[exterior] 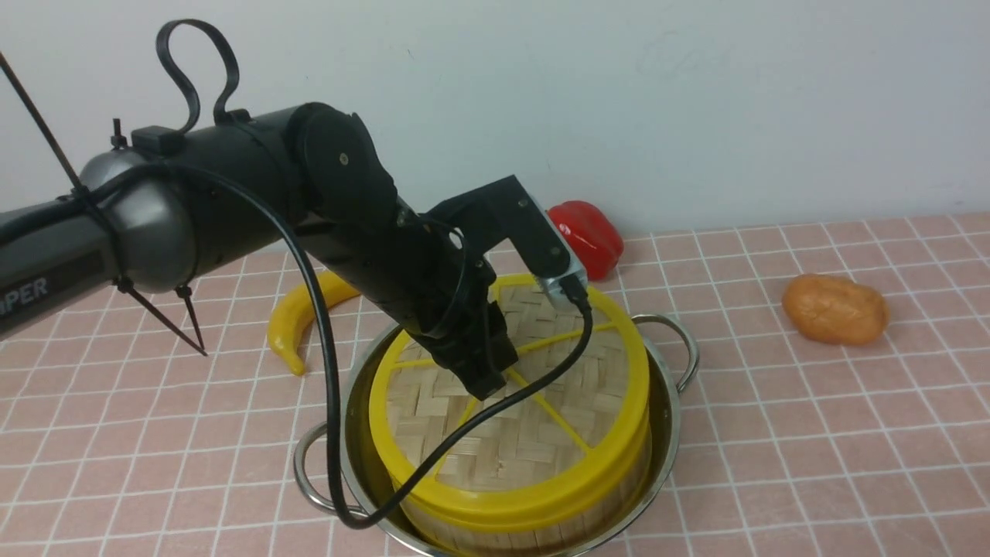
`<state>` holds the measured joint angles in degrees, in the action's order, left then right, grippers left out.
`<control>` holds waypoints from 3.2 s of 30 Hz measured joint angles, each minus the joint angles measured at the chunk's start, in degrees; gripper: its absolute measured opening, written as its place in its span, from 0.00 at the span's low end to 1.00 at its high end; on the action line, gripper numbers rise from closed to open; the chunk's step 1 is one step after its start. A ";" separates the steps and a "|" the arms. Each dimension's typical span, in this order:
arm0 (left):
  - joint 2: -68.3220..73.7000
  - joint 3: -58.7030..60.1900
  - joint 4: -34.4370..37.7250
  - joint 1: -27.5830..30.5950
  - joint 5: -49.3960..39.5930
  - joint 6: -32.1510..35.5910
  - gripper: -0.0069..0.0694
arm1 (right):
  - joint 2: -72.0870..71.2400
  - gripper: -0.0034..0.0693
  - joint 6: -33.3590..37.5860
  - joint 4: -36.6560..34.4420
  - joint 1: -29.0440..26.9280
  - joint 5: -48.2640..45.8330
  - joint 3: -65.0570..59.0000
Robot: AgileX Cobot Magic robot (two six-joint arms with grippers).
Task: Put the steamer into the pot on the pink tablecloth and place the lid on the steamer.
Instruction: 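Place the yellow bamboo steamer lid onto the steamer in the pot with the left gripper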
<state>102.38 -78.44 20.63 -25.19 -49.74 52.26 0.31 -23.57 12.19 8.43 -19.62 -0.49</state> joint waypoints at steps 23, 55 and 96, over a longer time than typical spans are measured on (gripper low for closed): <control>0.00 -0.50 0.95 0.00 -0.33 0.85 0.62 | 0.00 0.38 0.00 0.00 0.00 0.00 0.00; 1.48 -1.41 -3.06 0.00 -1.92 -6.68 0.35 | 0.00 0.38 0.00 0.00 0.00 0.00 0.00; -3.15 -1.25 -3.53 0.00 -4.40 -13.30 0.42 | 0.00 0.38 0.00 0.00 0.00 0.00 0.00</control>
<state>99.22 -79.70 17.10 -25.19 -54.14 38.96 0.31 -23.57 12.19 8.43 -19.62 -0.49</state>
